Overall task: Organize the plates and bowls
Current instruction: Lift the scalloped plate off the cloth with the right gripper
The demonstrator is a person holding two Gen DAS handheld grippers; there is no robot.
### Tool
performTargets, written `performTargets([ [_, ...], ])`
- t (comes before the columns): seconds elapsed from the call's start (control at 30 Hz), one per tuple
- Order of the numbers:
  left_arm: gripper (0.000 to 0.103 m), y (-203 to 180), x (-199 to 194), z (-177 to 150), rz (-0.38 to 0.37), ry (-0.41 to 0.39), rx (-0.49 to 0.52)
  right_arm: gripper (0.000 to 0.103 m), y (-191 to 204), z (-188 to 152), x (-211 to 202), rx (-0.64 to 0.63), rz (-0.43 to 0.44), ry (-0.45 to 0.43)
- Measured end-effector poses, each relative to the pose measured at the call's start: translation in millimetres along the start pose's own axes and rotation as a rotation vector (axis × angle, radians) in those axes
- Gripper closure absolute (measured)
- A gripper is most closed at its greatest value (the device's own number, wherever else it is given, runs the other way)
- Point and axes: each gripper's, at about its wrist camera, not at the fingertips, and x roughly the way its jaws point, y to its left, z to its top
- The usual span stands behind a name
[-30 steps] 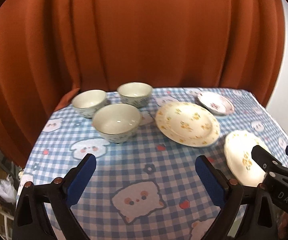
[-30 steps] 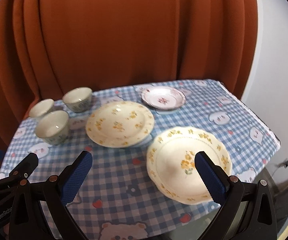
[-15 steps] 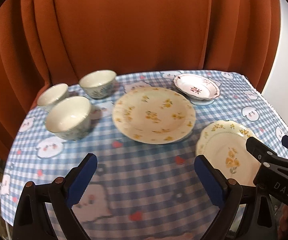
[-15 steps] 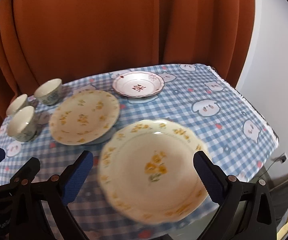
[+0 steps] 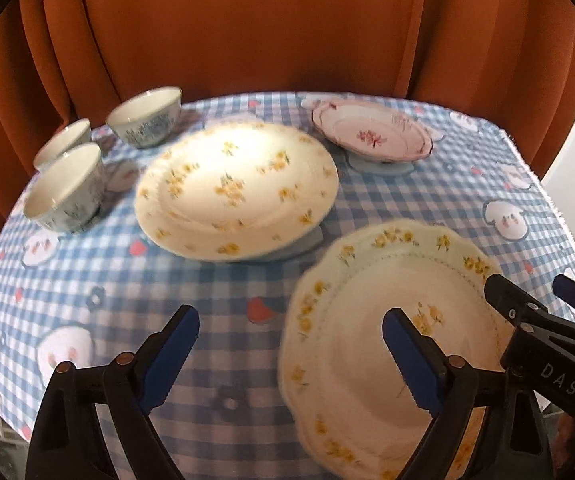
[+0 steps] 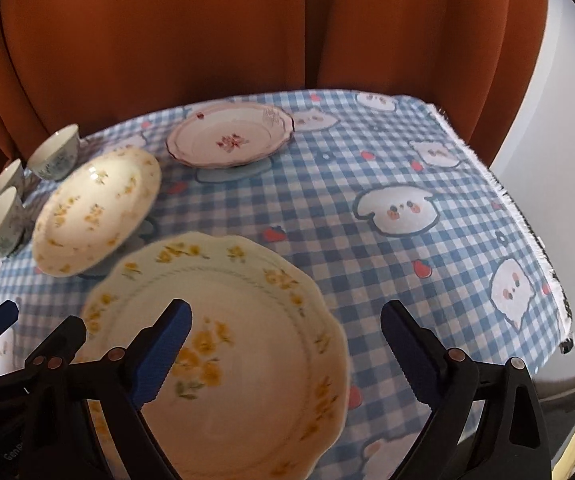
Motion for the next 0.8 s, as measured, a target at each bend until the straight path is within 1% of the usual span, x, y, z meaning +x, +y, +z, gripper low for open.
performTargets([
  [0.03,0.010,-3.2,4.4,-1.2,0.003,0.016,-0.007,0.011,-1.7,-0.3,4.1,-0.004,0.007,0.010],
  [0.2,0.018,-13.6,24.0,-5.2,0.009,0.084,-0.055,0.014,-13.2,-5.0,32.0,-0.022,0.061,0.076],
  [0.37,0.023,-22.3,37.8,-9.1,0.029,0.129,-0.075,0.019,-15.8,-7.2,50.9,-0.043,0.099,0.119],
  [0.47,0.029,-26.3,44.3,-9.8,0.027,0.161,-0.078,0.025,-16.7,-7.1,62.9,-0.057,0.131,0.151],
  [0.5,0.030,-27.7,45.4,-9.5,0.037,0.168,-0.076,0.028,-16.3,-7.2,65.5,-0.062,0.142,0.161],
  [0.53,0.031,-28.2,45.9,-9.1,0.044,0.172,-0.078,0.032,-15.8,-6.8,67.9,-0.067,0.151,0.170],
  [0.6,0.031,-27.8,46.2,-8.2,0.046,0.175,-0.088,0.036,-14.9,-7.1,71.1,-0.076,0.161,0.184],
  [0.8,0.030,-30.9,49.3,-9.3,0.067,0.180,-0.082,0.036,-16.8,-7.3,74.3,-0.067,0.182,0.185],
])
